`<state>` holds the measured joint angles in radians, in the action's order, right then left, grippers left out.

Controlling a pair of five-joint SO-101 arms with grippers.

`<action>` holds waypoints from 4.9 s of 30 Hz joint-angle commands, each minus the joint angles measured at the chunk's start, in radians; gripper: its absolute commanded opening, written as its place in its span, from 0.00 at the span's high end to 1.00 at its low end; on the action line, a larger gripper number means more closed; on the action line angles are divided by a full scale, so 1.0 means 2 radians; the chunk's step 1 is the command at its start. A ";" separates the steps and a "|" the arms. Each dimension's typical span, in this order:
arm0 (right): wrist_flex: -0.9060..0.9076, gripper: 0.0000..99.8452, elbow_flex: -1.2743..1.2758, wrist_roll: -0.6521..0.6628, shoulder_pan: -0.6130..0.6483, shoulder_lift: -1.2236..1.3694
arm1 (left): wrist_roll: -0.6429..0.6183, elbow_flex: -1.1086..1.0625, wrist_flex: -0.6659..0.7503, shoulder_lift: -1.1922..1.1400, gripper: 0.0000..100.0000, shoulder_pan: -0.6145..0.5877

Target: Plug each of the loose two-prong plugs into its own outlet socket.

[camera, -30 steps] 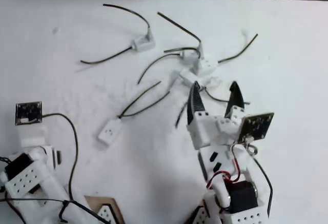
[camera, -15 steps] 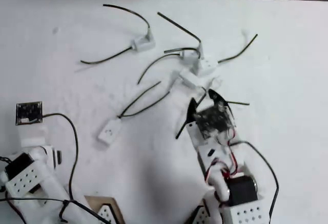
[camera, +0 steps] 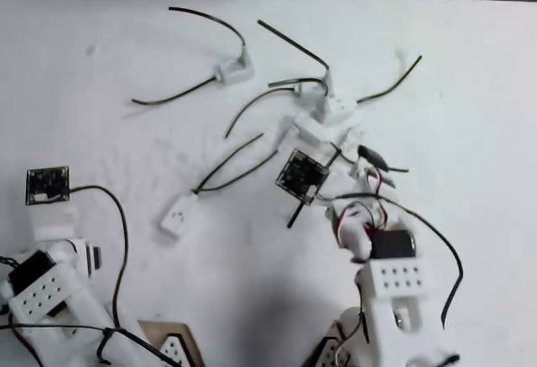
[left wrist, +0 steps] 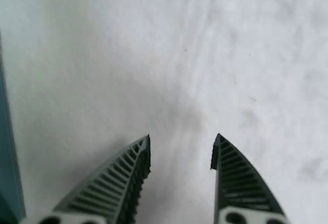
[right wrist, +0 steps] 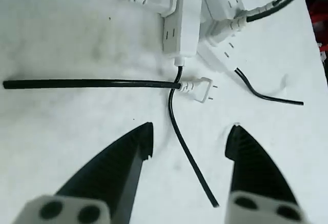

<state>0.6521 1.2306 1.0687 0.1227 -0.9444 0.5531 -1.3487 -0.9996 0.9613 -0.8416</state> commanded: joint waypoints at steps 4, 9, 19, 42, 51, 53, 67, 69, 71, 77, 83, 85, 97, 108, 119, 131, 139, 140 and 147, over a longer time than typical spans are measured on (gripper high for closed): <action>-0.103 0.77 -0.021 0.057 -0.009 0.128 | 0.004 0.000 0.007 0.007 0.80 0.005; -0.202 0.77 -0.025 0.087 -0.019 0.220 | 0.004 0.000 0.007 0.007 0.80 0.005; -0.260 0.77 -0.094 0.091 -0.018 0.386 | 0.004 0.000 0.007 0.007 0.80 0.005; -0.078 0.98 -0.142 -0.153 0.002 0.218 | 0.004 0.000 0.007 0.007 0.80 0.005; 0.096 0.98 -0.219 -0.200 0.037 0.171 | 0.004 0.000 0.007 0.007 0.80 0.005; 0.086 0.95 -0.219 -0.168 0.025 0.191 | 0.004 0.000 0.007 0.007 0.80 0.005; 0.007 0.81 -0.334 -0.022 -0.086 0.443 | 0.004 0.000 0.007 0.007 0.80 0.005; 0.008 0.81 -0.368 -0.022 -0.086 0.485 | 0.004 0.000 0.007 0.007 0.80 0.005; 0.008 0.81 -0.390 -0.022 -0.085 0.518 | 0.004 0.000 0.007 0.007 0.80 0.005; 0.036 0.81 -0.408 -0.021 -0.083 0.541 | 0.004 0.000 0.007 0.007 0.80 0.005; 0.079 0.81 -0.428 -0.021 -0.083 0.534 | 0.004 -0.001 0.007 0.007 0.80 0.005; 0.078 0.81 -0.430 -0.021 -0.081 0.545 | 0.004 -0.001 0.007 0.007 0.80 0.005; 0.046 0.81 -0.520 -0.021 -0.072 0.659 | 0.004 -0.001 0.007 0.007 0.80 0.005; 0.089 0.98 -0.563 -0.025 -0.059 0.651 | 0.004 -0.001 0.007 0.007 0.80 0.005; 0.309 0.98 -0.561 -0.038 -0.033 0.488 | 0.004 -0.001 0.007 0.007 0.80 0.005; 0.489 0.98 -0.491 -0.124 0.084 0.459 | 0.004 -0.001 0.007 0.007 0.80 0.005; 0.379 0.98 -0.346 -0.120 0.135 0.458 | 0.004 -0.001 0.007 0.007 0.80 0.005; 0.378 0.98 -0.343 -0.122 0.142 0.458 | 0.004 -0.001 0.007 0.007 0.80 0.005; 0.376 0.85 -0.341 -0.125 0.162 0.456 | 0.004 -0.001 0.007 0.007 0.80 0.005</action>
<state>1.4131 0.5508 0.8309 0.4312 0.0115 0.5531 -1.3487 -0.9996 0.9613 -0.8416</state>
